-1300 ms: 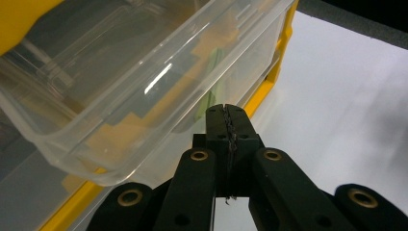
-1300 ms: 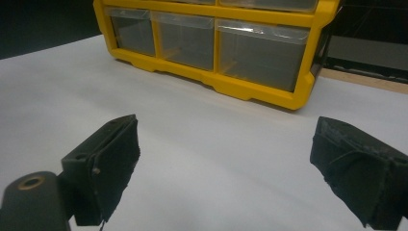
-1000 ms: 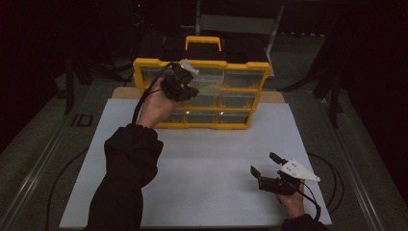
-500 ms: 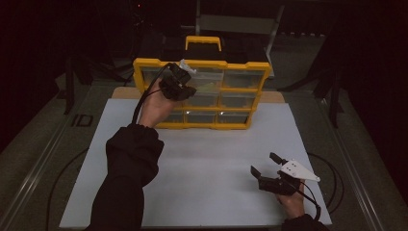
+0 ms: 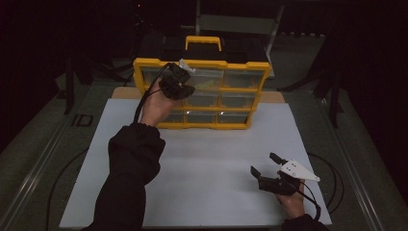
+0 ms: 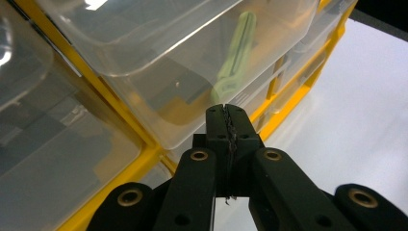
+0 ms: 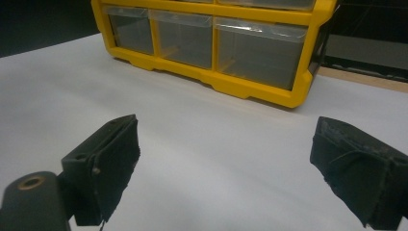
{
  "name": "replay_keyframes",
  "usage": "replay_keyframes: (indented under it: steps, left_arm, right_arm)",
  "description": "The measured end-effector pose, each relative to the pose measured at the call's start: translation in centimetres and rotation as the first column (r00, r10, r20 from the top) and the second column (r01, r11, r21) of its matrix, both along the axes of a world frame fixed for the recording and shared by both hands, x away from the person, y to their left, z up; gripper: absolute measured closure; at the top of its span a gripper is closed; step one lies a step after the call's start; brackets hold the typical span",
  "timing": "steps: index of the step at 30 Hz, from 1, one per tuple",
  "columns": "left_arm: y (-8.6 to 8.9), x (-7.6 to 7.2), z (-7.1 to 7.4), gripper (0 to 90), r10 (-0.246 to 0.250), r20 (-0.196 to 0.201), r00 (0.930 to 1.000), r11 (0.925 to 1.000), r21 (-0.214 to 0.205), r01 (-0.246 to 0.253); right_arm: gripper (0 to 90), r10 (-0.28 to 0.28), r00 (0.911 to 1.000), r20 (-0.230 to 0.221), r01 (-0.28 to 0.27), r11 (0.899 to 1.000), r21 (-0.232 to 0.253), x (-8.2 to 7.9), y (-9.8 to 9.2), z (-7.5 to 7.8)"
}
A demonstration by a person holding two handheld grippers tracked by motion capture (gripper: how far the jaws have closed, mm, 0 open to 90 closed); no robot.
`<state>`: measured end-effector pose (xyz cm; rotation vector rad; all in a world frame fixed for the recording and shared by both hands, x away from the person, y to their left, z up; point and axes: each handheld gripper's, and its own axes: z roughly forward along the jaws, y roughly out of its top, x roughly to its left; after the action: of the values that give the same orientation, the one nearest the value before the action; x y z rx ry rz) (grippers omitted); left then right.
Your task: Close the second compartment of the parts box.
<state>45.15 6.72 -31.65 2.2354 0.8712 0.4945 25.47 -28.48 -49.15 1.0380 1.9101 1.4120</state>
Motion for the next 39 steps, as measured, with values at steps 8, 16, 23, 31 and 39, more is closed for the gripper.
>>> replay_keyframes:
  steps: [8, 16, 23, 31, 39]
  left_arm:
    - [-0.2, 0.5, 0.0, 90.0, 0.042, 0.019, 0.9989, 0.9986, -0.033, -0.041]
    - [-0.4, 0.7, -0.1, 90.0, 0.057, 0.027, 0.9980, 0.9975, -0.043, -0.056]
    - [-0.4, 0.4, -0.1, 88.4, 0.027, 0.027, 0.9993, 0.9985, -0.049, -0.026]
    - [-0.5, -0.4, 0.1, 82.0, -0.009, 0.025, 0.9996, 0.9995, -0.030, 0.009]
    - [0.1, -0.9, 0.0, 61.7, -0.016, 0.007, 0.9998, 0.9990, -0.042, 0.016]
  right_arm:
    - [9.8, 0.000, 1.0000, 0.000, 0.000, 1.000, 0.000, 0.0, 0.0, 0.0]
    - [9.8, -0.001, 1.0000, -0.001, 0.001, 1.000, 0.001, 0.0, -0.1, 0.0]
    - [9.8, -0.001, 1.0000, 0.001, 0.001, 1.000, -0.004, 0.0, -0.1, 0.0]
    - [9.8, 0.001, 1.0000, -0.001, -0.001, 1.000, -0.003, 0.0, 0.0, 0.0]
    - [9.8, 0.002, 1.0000, -0.001, -0.002, 1.000, -0.003, -0.1, 0.1, 0.0]
